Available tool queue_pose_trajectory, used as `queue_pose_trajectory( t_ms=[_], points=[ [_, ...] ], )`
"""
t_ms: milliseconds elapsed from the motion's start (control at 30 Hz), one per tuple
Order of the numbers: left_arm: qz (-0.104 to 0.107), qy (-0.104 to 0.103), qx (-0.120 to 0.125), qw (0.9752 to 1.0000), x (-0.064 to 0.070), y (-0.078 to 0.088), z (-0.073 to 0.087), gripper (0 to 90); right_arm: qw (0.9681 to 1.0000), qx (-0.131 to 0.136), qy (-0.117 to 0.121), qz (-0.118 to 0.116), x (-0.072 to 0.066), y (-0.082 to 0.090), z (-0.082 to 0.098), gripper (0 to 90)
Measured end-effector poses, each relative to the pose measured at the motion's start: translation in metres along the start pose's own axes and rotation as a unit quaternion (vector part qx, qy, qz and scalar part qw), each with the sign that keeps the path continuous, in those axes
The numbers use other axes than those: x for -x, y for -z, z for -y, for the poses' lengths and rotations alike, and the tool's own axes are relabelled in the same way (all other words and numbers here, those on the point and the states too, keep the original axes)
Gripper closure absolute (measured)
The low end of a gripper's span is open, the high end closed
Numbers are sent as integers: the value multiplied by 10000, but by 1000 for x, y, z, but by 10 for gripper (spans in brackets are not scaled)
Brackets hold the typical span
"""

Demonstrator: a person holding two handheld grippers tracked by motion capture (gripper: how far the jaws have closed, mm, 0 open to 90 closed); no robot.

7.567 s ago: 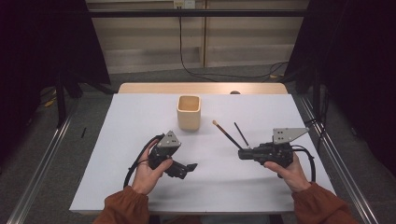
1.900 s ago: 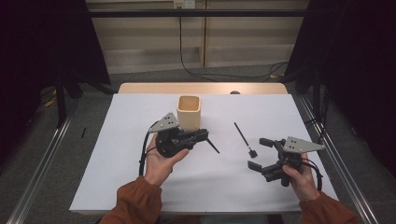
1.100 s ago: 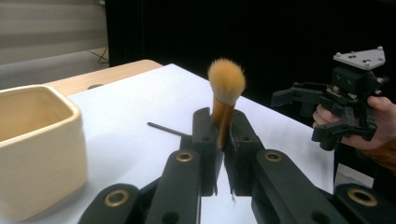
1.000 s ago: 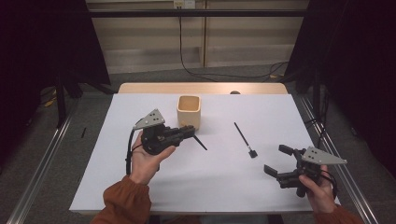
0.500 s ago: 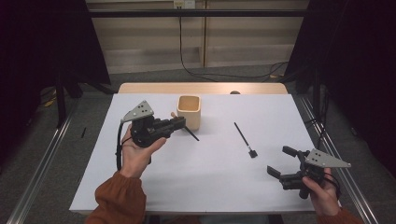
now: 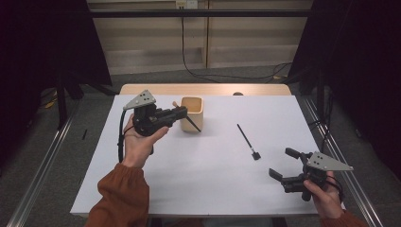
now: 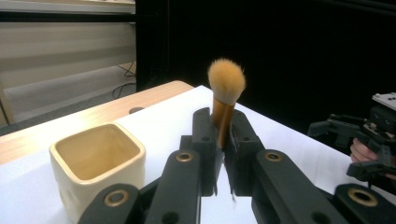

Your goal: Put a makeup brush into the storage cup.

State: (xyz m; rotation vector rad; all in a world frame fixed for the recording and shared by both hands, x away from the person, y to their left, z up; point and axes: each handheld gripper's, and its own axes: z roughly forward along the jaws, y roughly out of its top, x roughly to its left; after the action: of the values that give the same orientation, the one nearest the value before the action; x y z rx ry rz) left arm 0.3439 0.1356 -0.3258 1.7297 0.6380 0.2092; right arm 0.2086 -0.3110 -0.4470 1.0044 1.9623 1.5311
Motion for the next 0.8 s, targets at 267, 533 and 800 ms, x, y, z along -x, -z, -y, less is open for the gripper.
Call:
queue_pose_trajectory(
  t_ms=[267, 533, 800],
  points=[
    [23, -183, -154, 9997, -3, -8, -13, 840, 10000, 20, 34, -40, -1, 0, 0, 0],
    [-122, -168, -124, 9997, -13, -13, -25, 840, 10000, 38, 17, -71, -1, -1, 0, 0],
    [-276, -248, -86, 9993, -13, -17, -37, 840, 10000, 45, -1, -72, -1, 0, 0, 0]
  ],
)
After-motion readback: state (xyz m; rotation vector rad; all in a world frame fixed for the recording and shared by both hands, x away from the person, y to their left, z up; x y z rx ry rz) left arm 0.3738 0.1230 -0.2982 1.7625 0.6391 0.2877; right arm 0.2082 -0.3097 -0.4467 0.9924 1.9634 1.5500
